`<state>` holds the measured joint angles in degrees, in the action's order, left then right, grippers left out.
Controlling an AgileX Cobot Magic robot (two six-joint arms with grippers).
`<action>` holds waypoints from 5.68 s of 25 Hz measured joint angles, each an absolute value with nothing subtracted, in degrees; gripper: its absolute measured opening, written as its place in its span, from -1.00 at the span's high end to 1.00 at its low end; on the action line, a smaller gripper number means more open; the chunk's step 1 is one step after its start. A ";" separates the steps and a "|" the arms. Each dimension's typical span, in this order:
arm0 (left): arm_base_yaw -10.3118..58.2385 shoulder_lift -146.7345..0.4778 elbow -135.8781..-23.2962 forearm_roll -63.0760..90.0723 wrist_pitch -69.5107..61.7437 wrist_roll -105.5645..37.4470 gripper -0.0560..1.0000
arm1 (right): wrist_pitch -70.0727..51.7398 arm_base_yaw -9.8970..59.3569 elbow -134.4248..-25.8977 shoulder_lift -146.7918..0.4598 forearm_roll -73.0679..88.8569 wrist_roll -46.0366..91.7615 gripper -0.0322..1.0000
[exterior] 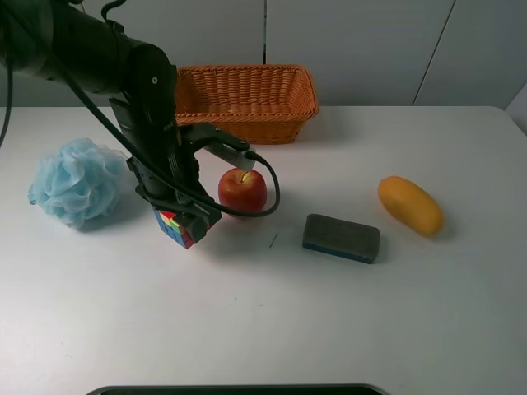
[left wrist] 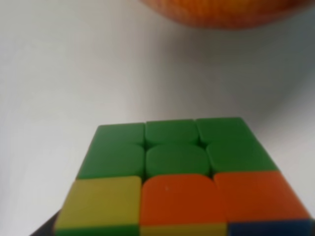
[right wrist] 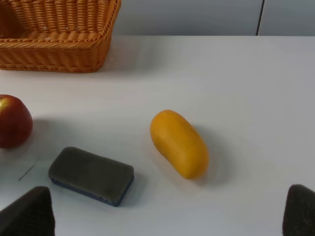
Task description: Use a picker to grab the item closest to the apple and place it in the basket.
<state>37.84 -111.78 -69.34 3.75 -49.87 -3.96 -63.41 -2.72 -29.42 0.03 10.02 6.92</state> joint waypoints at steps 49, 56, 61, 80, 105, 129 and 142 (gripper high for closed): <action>29.78 -148.38 -139.43 -3.18 -46.80 1.05 -0.16 | -63.41 -2.72 -29.42 0.03 10.02 6.92 -0.41; 29.78 -149.13 -139.43 -2.94 -45.79 1.27 -0.16 | -63.41 -2.72 -29.42 0.03 10.02 6.92 -0.41; 29.78 -149.13 -139.57 -1.10 -45.92 1.38 -0.41 | -63.41 -2.72 -29.42 0.03 10.02 6.92 -0.41; 28.64 -132.56 -136.77 0.00 -68.86 1.26 -0.48 | -63.41 -2.72 -29.42 0.03 10.02 6.92 -0.41; 28.64 -53.89 -57.47 0.00 -70.04 -2.92 -0.49 | -63.41 -2.72 -29.42 0.03 10.02 6.92 -0.41; 1.65 -4.39 -29.61 2.67 -62.47 -3.66 -0.49 | -63.41 -2.72 -29.42 0.03 10.02 6.92 -0.41; -2.67 0.00 -29.61 2.67 -62.34 -3.45 -0.49 | -63.41 -2.72 -29.42 0.03 10.02 6.92 -0.41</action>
<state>-2.67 0.00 -29.61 2.67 -62.34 -3.45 -63.41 -2.72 -29.42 0.03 10.02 6.92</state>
